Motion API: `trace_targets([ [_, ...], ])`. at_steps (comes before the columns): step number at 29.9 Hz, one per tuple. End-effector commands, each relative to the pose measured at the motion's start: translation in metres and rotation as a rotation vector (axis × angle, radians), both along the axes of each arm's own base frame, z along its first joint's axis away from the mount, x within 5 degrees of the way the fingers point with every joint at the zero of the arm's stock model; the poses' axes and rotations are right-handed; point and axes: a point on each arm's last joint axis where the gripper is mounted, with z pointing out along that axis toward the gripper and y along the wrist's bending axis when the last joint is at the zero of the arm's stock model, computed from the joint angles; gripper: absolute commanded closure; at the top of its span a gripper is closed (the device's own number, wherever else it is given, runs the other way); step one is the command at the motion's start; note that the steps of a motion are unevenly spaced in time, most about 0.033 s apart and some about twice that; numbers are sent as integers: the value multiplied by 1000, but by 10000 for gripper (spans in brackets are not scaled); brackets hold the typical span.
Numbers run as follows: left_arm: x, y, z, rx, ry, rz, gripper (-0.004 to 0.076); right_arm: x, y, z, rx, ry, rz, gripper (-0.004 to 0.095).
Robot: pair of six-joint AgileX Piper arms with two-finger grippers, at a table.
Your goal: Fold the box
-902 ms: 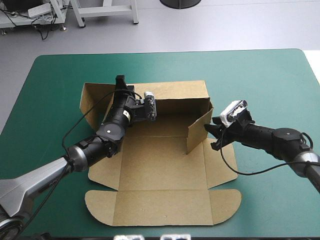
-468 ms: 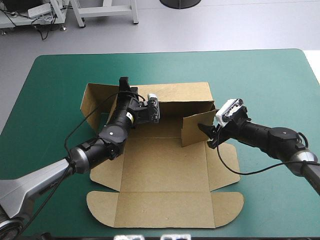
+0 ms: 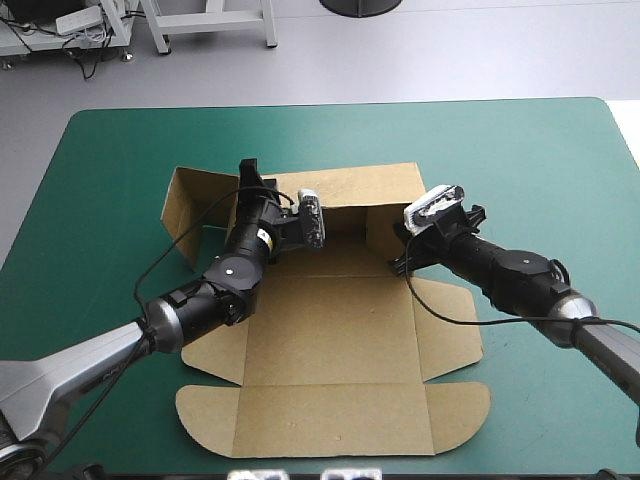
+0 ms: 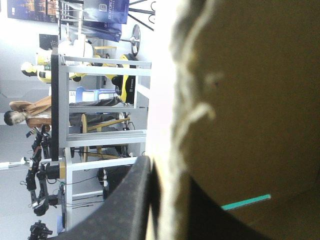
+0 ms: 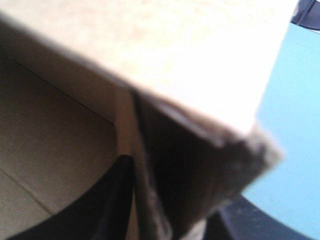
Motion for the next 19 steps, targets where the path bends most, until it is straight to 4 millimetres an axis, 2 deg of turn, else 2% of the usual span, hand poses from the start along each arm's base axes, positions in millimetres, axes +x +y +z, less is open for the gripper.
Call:
trace_targets([
  [1,-15,-16,13,-84,2,-85,516,-4,11,18,103,-15,6,821],
  [3,-22,-20,17,-109,7,-98,348,-4,11,17,108,-10,-2,927],
  [5,-29,-22,23,-138,4,-97,201,-4,11,17,121,-1,-11,928],
  [7,-38,-21,31,-175,-12,-82,132,-3,9,17,136,13,-40,928],
  [10,-55,-21,46,-231,-29,-92,122,-2,6,16,120,14,-80,928],
  [12,-74,-23,60,-300,-23,-147,122,0,3,15,95,9,-111,928],
  [15,-104,-24,78,-483,88,-216,129,1,-1,17,81,0,-141,928],
  [19,-119,-9,93,-643,242,-156,222,-1,-1,25,97,-23,-132,928],
])
